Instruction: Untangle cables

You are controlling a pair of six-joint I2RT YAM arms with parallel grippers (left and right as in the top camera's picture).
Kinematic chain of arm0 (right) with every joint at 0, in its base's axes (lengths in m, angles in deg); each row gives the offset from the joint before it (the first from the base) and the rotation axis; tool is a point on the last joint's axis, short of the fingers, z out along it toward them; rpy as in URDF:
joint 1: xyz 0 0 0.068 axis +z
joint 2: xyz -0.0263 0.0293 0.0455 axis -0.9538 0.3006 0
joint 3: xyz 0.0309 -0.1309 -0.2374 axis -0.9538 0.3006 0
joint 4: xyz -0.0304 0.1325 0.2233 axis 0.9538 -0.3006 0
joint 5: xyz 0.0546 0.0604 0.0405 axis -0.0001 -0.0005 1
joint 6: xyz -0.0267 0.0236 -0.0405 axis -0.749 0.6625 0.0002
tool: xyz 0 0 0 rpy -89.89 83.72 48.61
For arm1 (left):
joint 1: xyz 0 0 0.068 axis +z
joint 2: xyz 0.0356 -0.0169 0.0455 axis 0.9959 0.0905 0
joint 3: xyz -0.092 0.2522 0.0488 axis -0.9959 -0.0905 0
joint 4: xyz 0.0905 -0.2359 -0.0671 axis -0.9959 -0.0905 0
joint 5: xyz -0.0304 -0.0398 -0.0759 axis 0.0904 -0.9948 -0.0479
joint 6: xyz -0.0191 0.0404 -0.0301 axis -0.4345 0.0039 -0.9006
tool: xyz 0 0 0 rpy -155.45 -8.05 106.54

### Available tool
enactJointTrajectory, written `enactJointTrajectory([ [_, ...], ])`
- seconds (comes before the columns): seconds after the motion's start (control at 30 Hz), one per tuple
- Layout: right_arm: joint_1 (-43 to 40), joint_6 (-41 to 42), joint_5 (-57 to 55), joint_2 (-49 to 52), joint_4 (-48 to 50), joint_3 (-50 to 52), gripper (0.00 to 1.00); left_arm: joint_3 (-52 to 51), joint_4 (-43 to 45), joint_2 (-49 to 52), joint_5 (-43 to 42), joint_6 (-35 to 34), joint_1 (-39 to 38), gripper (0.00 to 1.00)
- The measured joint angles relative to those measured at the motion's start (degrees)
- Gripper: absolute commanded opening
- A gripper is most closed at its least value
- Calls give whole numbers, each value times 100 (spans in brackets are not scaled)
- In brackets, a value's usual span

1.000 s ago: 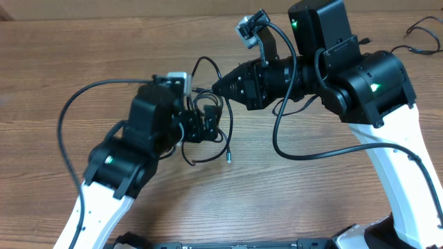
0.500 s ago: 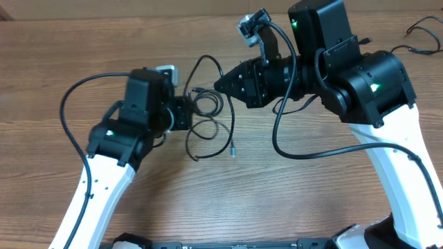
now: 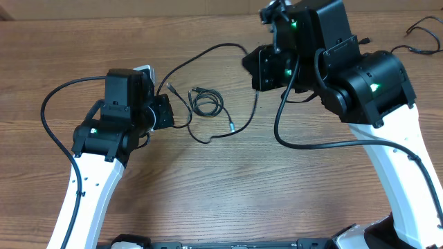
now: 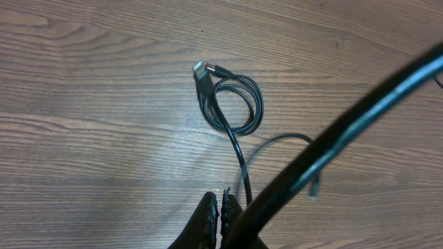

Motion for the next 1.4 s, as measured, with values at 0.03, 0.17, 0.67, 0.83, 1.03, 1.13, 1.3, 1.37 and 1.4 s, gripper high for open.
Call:
enactJointTrajectory([
  [0.03,-2,70,-229,0,-4,0,4,0,0,0,7,0,0,4],
  [0.17,4,223,-1217,11,-39,0,4,0,11,0,90,0,-4,4],
  [0.67,9,382,-3270,210,114,254,4,0,315,0,-133,-2,2,4],
  [0.83,24,393,-3969,428,164,254,4,28,345,0,-129,0,7,4],
  [1.03,76,396,-4725,662,291,284,10,584,343,-4,-85,0,50,4],
  [1.13,70,417,-4946,664,382,284,29,966,341,-42,-92,0,61,4],
  [1.3,-129,437,-4968,664,463,284,68,1574,343,-295,-289,-2,125,4],
  [1.37,-210,437,-4730,664,470,284,90,1703,345,-417,-417,-2,125,4],
  [1.4,-243,426,-4577,664,468,284,98,1742,354,-474,-466,-2,125,4],
])
